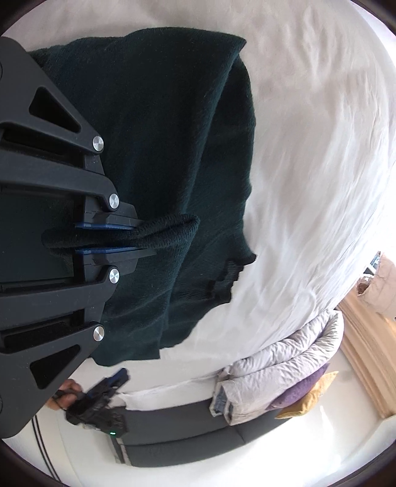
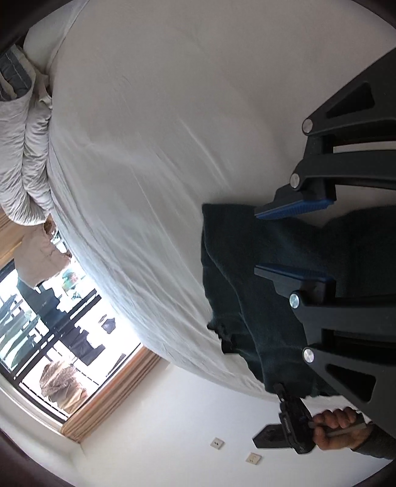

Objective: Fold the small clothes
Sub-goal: 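Lay the sleeve over the folded body with the left gripper while the right gripper smooths the side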

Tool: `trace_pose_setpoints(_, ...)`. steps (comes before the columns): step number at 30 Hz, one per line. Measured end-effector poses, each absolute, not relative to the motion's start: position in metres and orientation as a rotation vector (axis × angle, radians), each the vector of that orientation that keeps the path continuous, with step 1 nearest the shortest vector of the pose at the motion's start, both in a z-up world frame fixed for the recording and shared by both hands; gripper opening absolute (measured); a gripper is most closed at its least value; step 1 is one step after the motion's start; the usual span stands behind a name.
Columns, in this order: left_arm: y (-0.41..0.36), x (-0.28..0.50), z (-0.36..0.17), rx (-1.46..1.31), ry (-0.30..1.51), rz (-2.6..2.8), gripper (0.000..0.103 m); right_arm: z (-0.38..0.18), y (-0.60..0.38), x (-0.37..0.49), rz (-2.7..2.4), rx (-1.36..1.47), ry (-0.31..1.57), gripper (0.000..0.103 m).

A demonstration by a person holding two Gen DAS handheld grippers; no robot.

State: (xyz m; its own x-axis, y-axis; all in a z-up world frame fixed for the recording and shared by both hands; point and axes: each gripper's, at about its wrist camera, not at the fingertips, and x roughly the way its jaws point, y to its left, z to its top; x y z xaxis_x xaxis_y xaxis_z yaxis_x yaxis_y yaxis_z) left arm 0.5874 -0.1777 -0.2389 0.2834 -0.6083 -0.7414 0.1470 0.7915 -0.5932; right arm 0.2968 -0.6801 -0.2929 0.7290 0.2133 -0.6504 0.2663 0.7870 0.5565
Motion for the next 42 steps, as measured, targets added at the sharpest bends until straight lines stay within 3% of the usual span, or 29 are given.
trace_pose_setpoints(5, -0.172, 0.590, -0.242, -0.520, 1.176, -0.528, 0.007, -0.303, -0.651, 0.277, 0.141, 0.740, 0.826, 0.037)
trace_pose_setpoints(10, -0.168, 0.593, -0.238, -0.553, 1.159, -0.530, 0.007, -0.325, -0.634, 0.280, 0.077, 0.624, 0.924, 0.036)
trace_pose_setpoints(14, -0.167, 0.595, -0.235, -0.551, 1.149, -0.526, 0.007, -0.333, -0.646, 0.281, 0.021, 0.613, 0.901, 0.019)
trace_pose_setpoints(18, -0.168, 0.596, -0.237, -0.561, 1.152, -0.527, 0.007, -0.333, -0.643, 0.276, -0.044, 0.512, 0.874, 0.015)
trace_pose_setpoints(23, -0.164, 0.596, -0.250, -0.582, 1.183, -0.522, 0.007, -0.346, -0.666, 0.269, -0.071, 0.659, 0.829, 0.010)
trace_pose_setpoints(28, -0.156, 0.595, -0.267, -0.599, 1.208, -0.504, 0.007, -0.329, -0.661, 0.259, -0.094, 0.694, 0.813, 0.016)
trace_pose_setpoints(31, -0.156, 0.591, -0.277, -0.589, 1.213, -0.499, 0.007, -0.308, -0.672, 0.250, -0.158, 0.740, 0.713, 0.038)
trace_pose_setpoints(37, -0.163, 0.586, -0.286, -0.570, 1.211, -0.487, 0.007, -0.290, -0.669, 0.296, -0.021, 0.719, 0.710, 0.039)
trace_pose_setpoints(42, -0.166, 0.585, -0.286, -0.549, 1.213, -0.495, 0.007, -0.328, -0.670, 0.355, -0.095, 0.678, 0.874, 0.038)
